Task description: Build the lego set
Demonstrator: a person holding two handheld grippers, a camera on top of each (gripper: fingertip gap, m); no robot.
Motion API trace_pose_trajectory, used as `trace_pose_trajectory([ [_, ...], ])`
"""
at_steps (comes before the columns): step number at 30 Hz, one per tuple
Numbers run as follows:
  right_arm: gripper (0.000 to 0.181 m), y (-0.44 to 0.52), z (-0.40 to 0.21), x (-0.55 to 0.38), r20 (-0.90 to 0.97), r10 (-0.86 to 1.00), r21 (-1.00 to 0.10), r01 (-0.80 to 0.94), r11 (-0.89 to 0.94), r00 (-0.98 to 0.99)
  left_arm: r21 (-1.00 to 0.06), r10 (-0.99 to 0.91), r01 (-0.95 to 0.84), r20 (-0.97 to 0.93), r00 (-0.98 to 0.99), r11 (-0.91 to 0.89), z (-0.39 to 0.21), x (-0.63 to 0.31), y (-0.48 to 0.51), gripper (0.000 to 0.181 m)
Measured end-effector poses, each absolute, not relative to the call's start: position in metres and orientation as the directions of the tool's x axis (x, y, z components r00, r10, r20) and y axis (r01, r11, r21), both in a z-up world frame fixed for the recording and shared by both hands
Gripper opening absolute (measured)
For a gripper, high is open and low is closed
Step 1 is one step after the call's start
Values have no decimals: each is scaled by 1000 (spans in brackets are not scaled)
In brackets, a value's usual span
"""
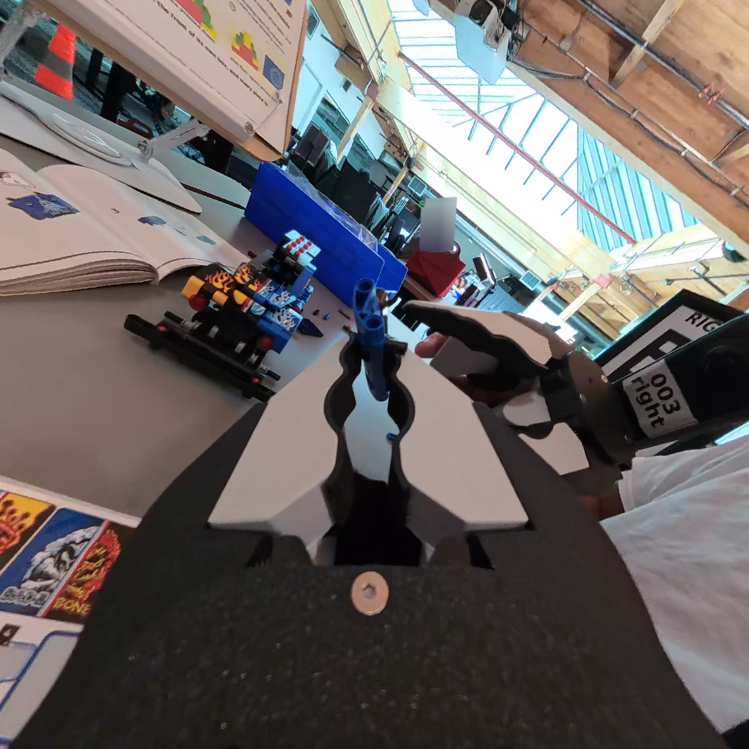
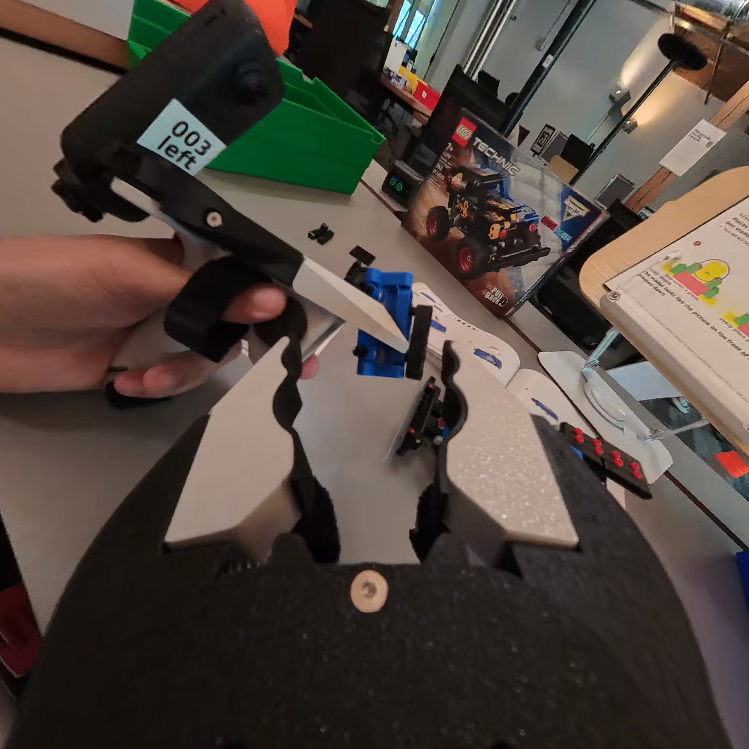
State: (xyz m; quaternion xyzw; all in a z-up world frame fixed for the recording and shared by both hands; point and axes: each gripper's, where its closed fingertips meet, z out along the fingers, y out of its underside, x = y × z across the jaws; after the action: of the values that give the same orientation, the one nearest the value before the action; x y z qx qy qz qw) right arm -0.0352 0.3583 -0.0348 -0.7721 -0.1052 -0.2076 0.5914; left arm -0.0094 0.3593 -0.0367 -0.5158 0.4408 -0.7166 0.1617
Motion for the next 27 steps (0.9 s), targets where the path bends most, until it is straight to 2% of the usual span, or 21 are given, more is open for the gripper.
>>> trace_pose_trajectory([
  [1,70,360,-33,-34,453,-95,-868,414,-276,887,-784,-669,-227,615,-418,-578,-36,-10,361,8],
  [3,60,360,-34,-29,468,-126,-858,416,-300,875,-766,-637,-255,636,-436,-591,-36,-12,356,8],
  [6,62,359,-41,-34,506,-62,-820,457,-343,861,-776,-636,-243,621,-458,-583,-32,-16,351,8],
  [12,40,356,-35,-25,631,-137,-747,550,-373,764,-762,-602,-269,636,-483,-590,-32,-18,333,8],
  [20,36,353,-39,-25,683,-96,-693,601,-399,724,-788,-625,-279,608,-489,-549,-36,-18,328,8],
  [27,38,355,-30,-24,608,-131,-767,538,-349,783,-755,-565,-256,631,-531,-603,-24,-18,331,8],
])
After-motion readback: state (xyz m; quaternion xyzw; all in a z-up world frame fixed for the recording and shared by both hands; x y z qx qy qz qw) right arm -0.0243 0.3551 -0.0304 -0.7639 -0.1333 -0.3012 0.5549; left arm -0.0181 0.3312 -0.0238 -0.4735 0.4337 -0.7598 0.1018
